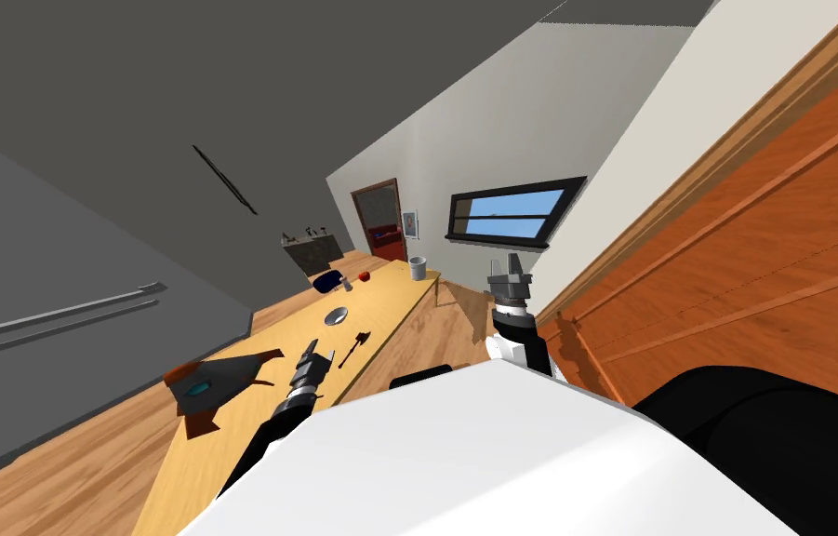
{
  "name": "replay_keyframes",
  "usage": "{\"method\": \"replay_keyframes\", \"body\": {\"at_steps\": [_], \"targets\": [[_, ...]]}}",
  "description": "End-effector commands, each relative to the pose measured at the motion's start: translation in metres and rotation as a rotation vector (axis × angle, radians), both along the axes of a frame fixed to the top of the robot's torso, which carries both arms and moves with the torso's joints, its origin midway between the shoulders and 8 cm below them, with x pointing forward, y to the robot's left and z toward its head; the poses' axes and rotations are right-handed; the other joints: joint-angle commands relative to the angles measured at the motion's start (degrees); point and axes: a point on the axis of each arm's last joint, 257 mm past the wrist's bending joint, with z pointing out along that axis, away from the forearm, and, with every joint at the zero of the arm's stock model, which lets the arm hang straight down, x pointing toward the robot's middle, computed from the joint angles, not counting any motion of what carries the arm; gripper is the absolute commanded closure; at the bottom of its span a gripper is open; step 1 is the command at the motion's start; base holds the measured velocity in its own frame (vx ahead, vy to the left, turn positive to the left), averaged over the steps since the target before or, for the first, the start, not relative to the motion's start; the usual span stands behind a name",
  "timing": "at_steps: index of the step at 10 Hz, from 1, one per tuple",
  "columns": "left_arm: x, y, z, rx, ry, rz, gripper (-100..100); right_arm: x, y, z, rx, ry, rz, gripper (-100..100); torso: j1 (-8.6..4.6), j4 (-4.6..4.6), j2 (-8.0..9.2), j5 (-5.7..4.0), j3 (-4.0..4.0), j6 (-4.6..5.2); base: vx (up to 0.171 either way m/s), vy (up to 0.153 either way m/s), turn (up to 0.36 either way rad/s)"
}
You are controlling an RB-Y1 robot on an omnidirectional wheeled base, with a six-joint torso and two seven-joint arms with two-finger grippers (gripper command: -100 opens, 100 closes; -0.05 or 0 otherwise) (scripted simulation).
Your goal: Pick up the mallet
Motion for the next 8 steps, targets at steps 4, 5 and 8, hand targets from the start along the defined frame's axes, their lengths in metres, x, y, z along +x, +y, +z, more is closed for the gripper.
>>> {"method": "replay_keyframes", "body": {"at_steps": [4, 5, 8], "targets": [[-0.038, 0.037, -0.068, -0.146, 0.177, 0.083, -100, 0.000, 0.000, 0.000, 0.000, 0.000, 0.000, 0, 0.02, -0.01, -0.04, 0.00, -0.02, -0.03, 0.029, -0.008, -0.176], [-0.051, 0.047, -0.086, -0.181, 0.230, 0.107, -100, 0.000, 0.000, 0.000, 0.000, 0.000, 0.000, 0, 0.02, -0.01, -0.03, 0.00, -0.01, 0.01, 0.035, -0.013, -0.232], [-0.065, 0.057, -0.103, -0.242, 0.272, 0.141, -100, 0.000, 0.000, 0.000, 0.000, 0.000, 0.000, 0, 0.02, -0.01, -0.05, 0.00, -0.03, 0.01, 0.032, 0.001, -0.114]]}}
